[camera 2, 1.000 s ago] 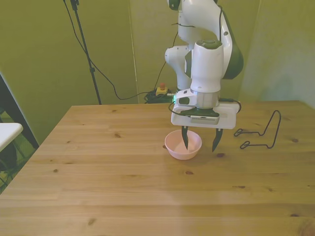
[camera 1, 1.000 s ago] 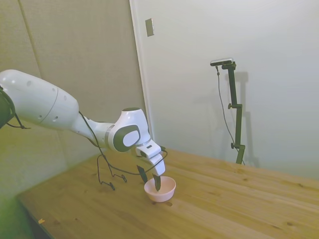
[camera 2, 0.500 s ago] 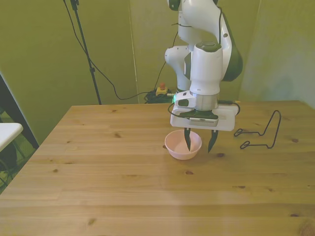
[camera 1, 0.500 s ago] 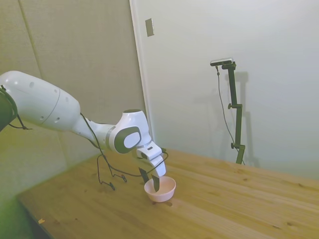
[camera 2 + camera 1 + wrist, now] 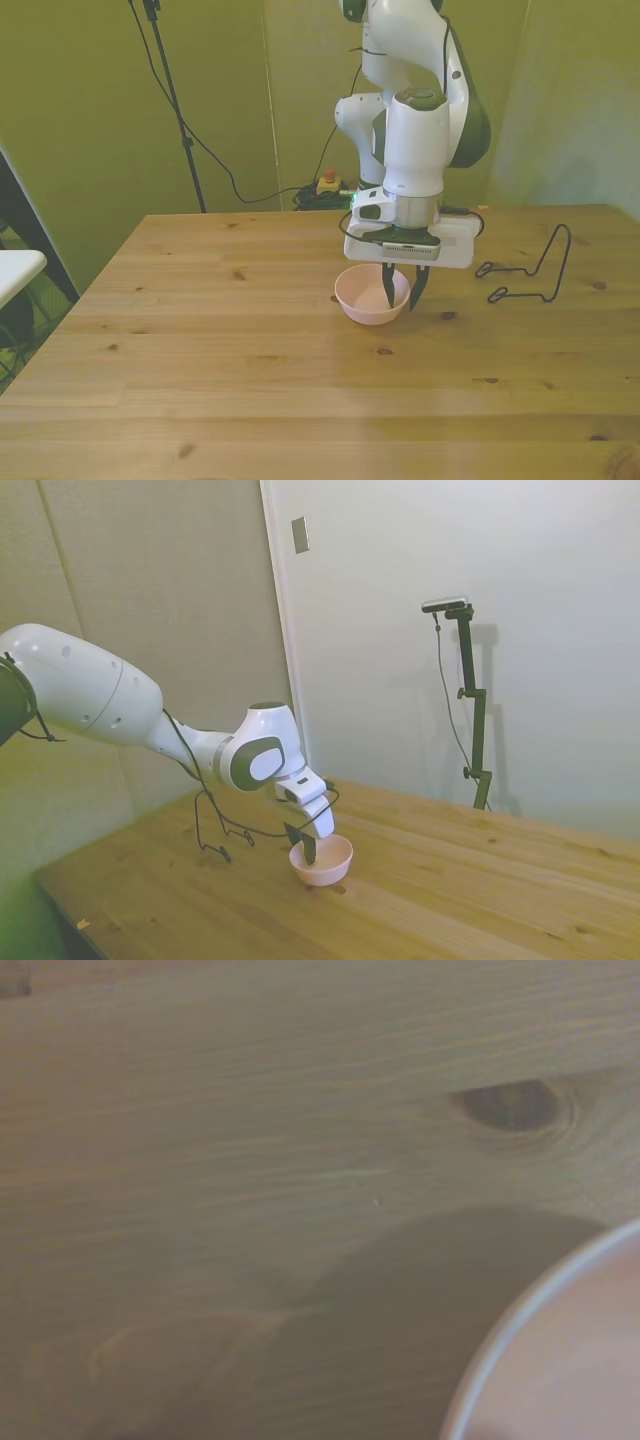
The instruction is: Load the bowl
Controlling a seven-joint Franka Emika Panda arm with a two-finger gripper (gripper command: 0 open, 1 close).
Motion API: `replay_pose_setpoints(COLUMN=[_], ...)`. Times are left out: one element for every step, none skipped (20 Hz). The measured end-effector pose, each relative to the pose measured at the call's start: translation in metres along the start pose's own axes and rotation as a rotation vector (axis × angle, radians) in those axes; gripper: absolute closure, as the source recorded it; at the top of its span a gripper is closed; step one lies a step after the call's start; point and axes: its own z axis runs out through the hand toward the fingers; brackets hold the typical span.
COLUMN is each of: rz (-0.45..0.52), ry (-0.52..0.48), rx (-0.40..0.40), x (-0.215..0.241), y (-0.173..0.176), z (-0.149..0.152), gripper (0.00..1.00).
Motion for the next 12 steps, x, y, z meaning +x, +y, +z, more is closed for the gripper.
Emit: replay_pose_setpoints(rz=[-0.002, -0.005, -0.009, -0.01, -0.011, -0.013, -0.016, -0.022, -0.029, -0.035, -0.041, -0.043], ry=[0.003, 0.005, 0.008, 0.009, 0.011, 0.011, 0.01, 0.009, 0.008, 0.006, 0.004, 0.0], rx=[0.004, 0.008, 0.013, 0.016, 0.018, 0.02, 0.021, 0.022, 0.023, 0.024, 0.027, 0.033], x=[0.001, 0.002, 0.003, 0.004, 0.006, 0.006, 0.006, 0.007, 0.007, 0.006, 0.006, 0.005], y=[0.0, 0.001, 0.001, 0.001, 0.002, 0.003, 0.004, 0.004, 0.005, 0.005, 0.006, 0.008], z=[0.0, -0.001, -0.002, -0.004, -0.006, -0.007, -0.007, -0.007, -0.008, -0.008, -0.01, -0.012], gripper=[1.0, 1.0, 1.0, 1.0, 1.0, 1.0, 1.0, 1.0, 1.0, 1.0, 1.0, 1.0])
